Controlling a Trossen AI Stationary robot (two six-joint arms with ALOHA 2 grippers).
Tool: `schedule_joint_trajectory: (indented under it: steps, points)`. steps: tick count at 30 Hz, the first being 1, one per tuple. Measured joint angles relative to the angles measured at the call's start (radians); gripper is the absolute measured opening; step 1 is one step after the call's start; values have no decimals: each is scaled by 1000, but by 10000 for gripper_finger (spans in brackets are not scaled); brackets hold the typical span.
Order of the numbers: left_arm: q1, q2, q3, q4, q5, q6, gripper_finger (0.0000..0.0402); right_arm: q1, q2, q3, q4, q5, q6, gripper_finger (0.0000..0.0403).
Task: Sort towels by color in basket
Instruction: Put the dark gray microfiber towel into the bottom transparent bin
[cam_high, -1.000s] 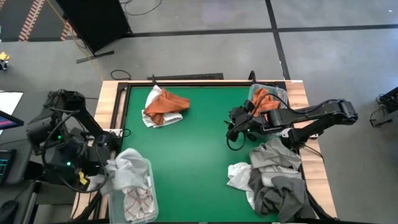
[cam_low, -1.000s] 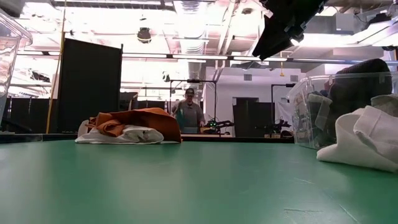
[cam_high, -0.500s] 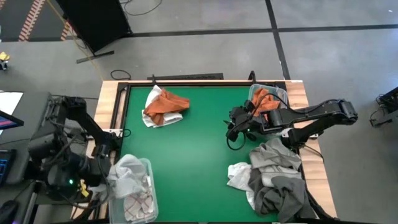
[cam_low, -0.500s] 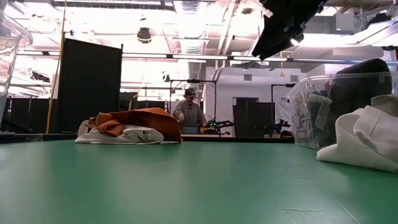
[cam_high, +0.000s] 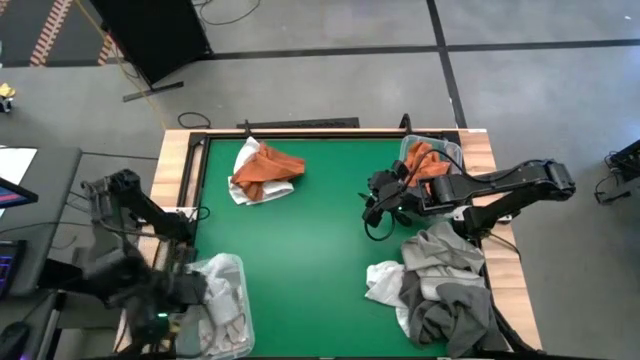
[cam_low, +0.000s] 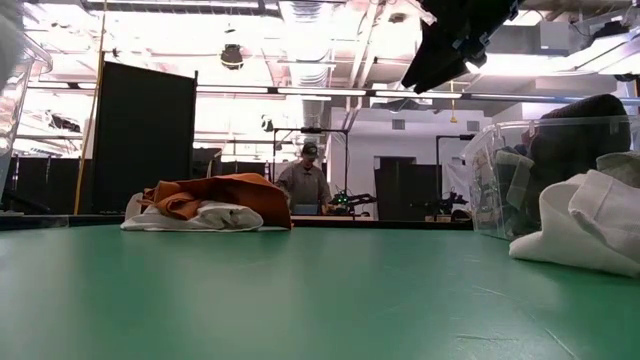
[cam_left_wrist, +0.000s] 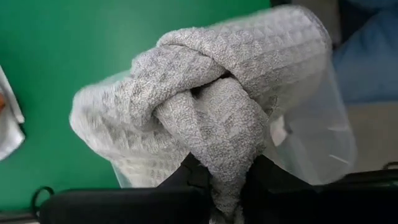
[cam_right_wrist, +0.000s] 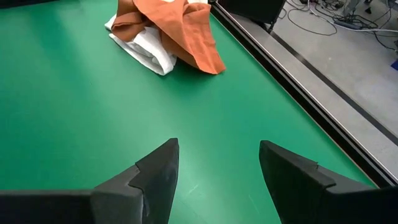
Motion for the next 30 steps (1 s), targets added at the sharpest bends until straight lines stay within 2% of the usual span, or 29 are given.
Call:
schedule_joint_trajectory:
  steps: [8, 12, 20, 30]
  points:
    - [158, 109, -1, -1, 120, 255, 33, 10, 0, 0, -1, 0, 0, 250]
    - [216, 137, -39, 5, 201, 319, 33, 10, 0, 0, -2, 0, -1, 250]
    - [281, 101, -291, 23, 359, 332, 33, 10, 0, 0, -2, 0, -12, 250]
    - [366, 34, -568, 380, 437, 439, 37, 9, 0, 0, -2, 0, -19, 250]
